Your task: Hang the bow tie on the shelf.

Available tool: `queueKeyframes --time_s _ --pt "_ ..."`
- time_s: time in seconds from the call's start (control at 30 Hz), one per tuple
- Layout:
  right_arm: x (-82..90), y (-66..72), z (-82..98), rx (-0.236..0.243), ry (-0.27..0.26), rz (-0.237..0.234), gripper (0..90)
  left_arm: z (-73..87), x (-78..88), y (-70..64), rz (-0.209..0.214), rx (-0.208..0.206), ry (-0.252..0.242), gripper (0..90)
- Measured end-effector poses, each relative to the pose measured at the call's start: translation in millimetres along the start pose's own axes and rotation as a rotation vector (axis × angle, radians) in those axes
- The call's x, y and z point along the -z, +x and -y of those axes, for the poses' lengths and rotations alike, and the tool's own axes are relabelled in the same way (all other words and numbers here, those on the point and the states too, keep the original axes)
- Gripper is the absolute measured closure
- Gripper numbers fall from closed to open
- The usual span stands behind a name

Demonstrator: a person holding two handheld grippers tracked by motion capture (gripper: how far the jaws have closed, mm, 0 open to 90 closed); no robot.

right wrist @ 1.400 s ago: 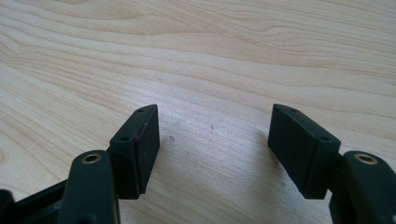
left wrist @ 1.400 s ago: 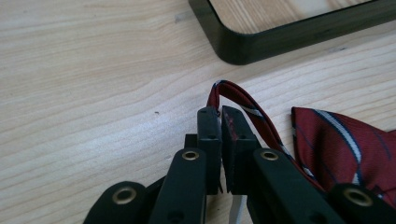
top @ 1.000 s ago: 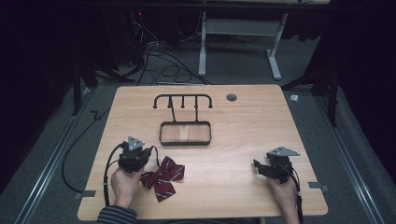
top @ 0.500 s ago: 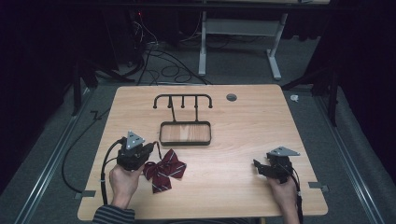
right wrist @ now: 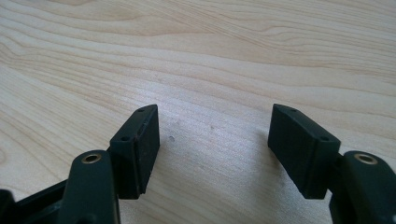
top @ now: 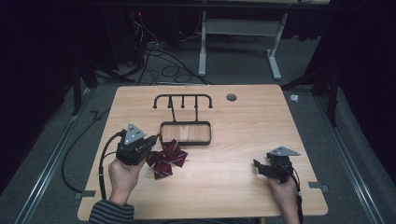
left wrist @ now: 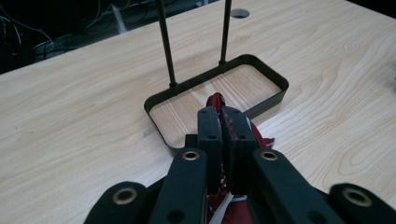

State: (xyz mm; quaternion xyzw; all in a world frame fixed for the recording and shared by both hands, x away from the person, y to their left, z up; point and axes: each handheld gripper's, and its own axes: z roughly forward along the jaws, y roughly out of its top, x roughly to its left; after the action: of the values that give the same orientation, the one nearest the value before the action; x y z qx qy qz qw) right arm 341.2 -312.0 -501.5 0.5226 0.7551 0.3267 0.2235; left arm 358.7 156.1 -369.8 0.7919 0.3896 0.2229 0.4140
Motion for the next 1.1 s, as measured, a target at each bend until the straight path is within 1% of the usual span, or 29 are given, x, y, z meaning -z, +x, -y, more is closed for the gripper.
queueKeyframes --time_s 0.17,0.2,0.3,0.33,0.47,0.5,0.6,0.67,0.77,0.83,0.87,0.93,0.97,1.0,1.1 --pt "0.1 -0.1 0.0 -0.004 0.000 -0.003 35.5 -10.9 2.1 -2.4 0.012 -0.015 -0.015 87.3" --pt "0.1 -0.1 0.0 -0.004 0.000 -0.003 35.5 -10.9 2.1 -2.4 0.012 -0.015 -0.015 87.3" --pt "0.1 -0.2 0.1 -0.003 0.000 -0.003 35.4 -16.2 2.2 -3.8 0.026 -0.019 -0.022 87.3" --pt "0.1 -0.3 0.1 -0.004 0.000 -0.004 35.3 -18.5 1.0 -4.2 0.038 -0.021 -0.021 87.3" --pt "0.0 -0.1 0.0 0.000 0.000 -0.004 35.0 -23.3 -3.1 -5.2 0.060 -0.028 -0.014 87.3" --pt "-0.1 0.0 0.1 0.001 -0.002 -0.003 34.9 -25.8 -4.8 -5.5 0.071 -0.029 -0.015 87.3" --pt "0.0 0.1 0.0 0.002 0.001 -0.001 35.0 -31.9 -6.3 -6.4 0.077 -0.039 -0.019 87.3" --pt "-0.1 0.1 0.1 0.002 -0.001 -0.002 35.0 -38.6 -6.5 -7.1 0.084 -0.042 -0.035 87.3" --pt "0.0 0.0 0.0 0.002 0.000 -0.001 35.0 -48.2 -7.8 -6.7 0.090 -0.049 -0.041 87.3" --pt "-0.1 0.1 0.1 0.003 -0.001 -0.001 34.9 -54.0 -9.5 -5.4 0.101 -0.047 -0.048 87.3" --pt "-0.1 0.1 0.1 0.003 -0.001 -0.001 34.9 -57.3 -10.5 -5.2 0.104 -0.042 -0.054 87.3" --pt "0.0 0.1 0.0 0.002 0.001 -0.001 34.9 -62.3 -10.8 -5.3 0.099 -0.056 -0.053 87.3" --pt "0.0 0.1 0.0 0.002 0.001 -0.002 34.9 -65.5 -11.1 -6.0 0.099 -0.059 -0.056 87.3" --pt "0.0 0.1 0.0 0.002 0.001 -0.002 34.9 -65.5 -11.1 -6.0 0.099 -0.059 -0.056 87.3" --pt "0.0 0.0 0.0 0.003 0.000 -0.002 34.9 -72.5 -11.6 -8.1 0.099 -0.075 -0.056 87.3"
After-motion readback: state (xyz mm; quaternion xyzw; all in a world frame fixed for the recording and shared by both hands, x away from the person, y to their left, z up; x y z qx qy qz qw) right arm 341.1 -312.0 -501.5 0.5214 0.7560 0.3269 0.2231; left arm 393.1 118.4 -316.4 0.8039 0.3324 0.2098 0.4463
